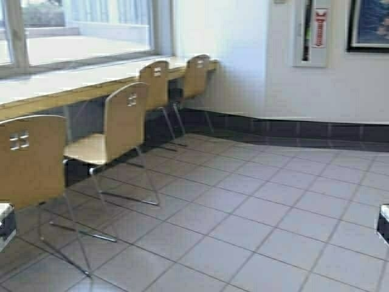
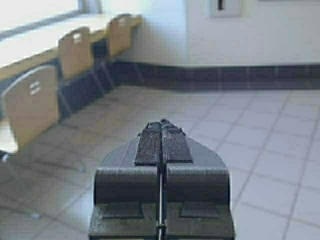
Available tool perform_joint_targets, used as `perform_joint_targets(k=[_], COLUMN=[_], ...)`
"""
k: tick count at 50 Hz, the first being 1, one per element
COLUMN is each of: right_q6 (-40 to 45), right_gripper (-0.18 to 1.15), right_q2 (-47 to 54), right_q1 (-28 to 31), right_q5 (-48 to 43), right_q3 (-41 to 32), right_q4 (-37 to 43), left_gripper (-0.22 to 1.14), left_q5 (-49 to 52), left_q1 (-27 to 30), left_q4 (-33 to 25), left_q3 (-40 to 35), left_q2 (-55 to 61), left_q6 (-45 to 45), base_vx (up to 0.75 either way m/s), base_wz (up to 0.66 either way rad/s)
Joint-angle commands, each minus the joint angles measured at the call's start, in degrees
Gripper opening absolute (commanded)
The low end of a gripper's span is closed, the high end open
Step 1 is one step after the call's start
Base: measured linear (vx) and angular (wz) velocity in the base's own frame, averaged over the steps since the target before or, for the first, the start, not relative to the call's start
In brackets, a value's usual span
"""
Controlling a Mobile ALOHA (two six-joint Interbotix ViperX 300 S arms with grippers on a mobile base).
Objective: Push the chairs under the table
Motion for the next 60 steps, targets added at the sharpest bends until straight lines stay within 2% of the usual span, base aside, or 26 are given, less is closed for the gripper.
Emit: perform_joint_targets(k=[1,28,60], right_q6=[-0.09,0.00,0.18], right_gripper=[0.04,0.04,0.04], right_q2=[1.58,6.86,8.61], right_q1=[0.00,0.09,0.09], right_q5=[-0.35,-0.35,-0.26], right_q3=[-1.05,-2.72,-2.46], right_q4=[0.09,0.00,0.09], left_gripper=[0.03,0.03,0.03], left_q5=[-0.44,-0.44,-0.44], left_q1=[-0.09,-0.09,-0.09], left_q4=[0.09,0.09,0.09], left_q3=[-0.53,-1.14,-1.23], left_q2=[1.49,5.98,7.73], left_q6=[0.09,-0.97,-2.37], base_vx=[0.32,0.25,0.23], base_wz=[0.46,0.48,0.68])
